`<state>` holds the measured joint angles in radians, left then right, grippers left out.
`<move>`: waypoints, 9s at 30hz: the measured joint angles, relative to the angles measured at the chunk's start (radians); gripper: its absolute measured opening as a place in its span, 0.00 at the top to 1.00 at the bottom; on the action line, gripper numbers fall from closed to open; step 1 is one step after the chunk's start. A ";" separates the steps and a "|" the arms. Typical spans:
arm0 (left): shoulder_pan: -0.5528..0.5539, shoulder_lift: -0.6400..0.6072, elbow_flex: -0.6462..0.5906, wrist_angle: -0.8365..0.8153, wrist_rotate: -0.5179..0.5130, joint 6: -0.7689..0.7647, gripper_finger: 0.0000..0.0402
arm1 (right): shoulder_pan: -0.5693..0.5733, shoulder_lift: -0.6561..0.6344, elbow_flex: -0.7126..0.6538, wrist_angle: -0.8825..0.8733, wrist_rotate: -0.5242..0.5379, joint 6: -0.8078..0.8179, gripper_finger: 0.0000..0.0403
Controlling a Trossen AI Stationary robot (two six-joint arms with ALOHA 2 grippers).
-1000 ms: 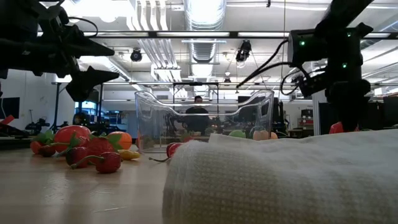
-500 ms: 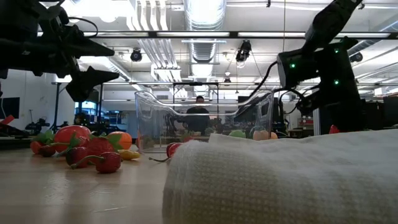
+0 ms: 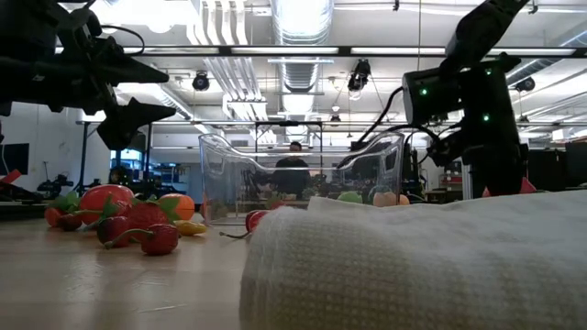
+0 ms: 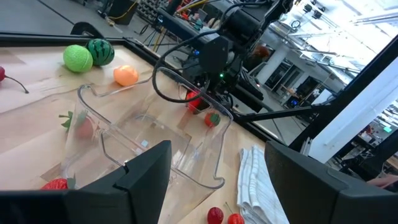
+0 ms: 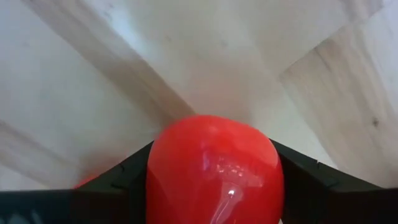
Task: Pick and placing Produce into tupperware
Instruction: Put the red apple into the transparent bin, then put the yellow pineapple into the transparent bin, then put the green watermelon into the transparent bin
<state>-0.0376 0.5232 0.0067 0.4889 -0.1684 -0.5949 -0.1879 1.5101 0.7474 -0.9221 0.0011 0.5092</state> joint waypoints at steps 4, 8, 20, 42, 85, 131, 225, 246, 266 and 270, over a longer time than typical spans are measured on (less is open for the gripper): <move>0.000 0.000 0.000 0.000 0.000 0.000 0.39 | 0.000 -0.029 0.030 -0.013 -0.007 0.038 0.38; 0.000 0.000 0.000 0.000 0.000 0.000 0.39 | 0.000 -0.093 0.095 -0.022 -0.007 0.078 0.39; 0.000 0.000 0.000 0.000 -0.001 0.000 0.39 | 0.001 -0.086 0.506 0.112 -0.128 0.074 0.38; 0.001 0.000 0.000 0.036 -0.002 -0.296 0.39 | 0.071 0.130 0.851 -0.177 0.497 -0.078 0.11; 0.063 0.605 0.672 -1.294 0.031 -0.758 0.49 | 0.047 -0.116 0.581 -0.399 0.628 0.510 0.12; 0.063 0.729 0.640 -1.253 0.054 -0.862 0.20 | -0.245 -0.113 0.456 0.012 0.568 0.093 0.12; 0.318 0.901 0.794 -0.526 0.552 0.300 0.19 | -0.242 -0.114 0.438 -0.067 0.409 0.085 0.12; 0.329 0.624 0.928 -1.440 0.155 -0.434 0.18 | -0.347 -0.094 0.444 0.352 0.015 -0.175 0.12; 0.217 0.887 0.923 -1.955 0.291 0.203 0.18 | -0.465 0.026 0.459 0.358 -0.060 -0.257 0.12; 0.213 0.980 0.921 -2.063 0.293 0.275 0.18 | -0.465 0.037 0.459 0.357 -0.064 -0.260 0.12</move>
<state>0.1757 1.5028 0.9272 -1.5741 0.1250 -0.3194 -0.6533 1.5469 1.2060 -0.5647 -0.0631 0.2497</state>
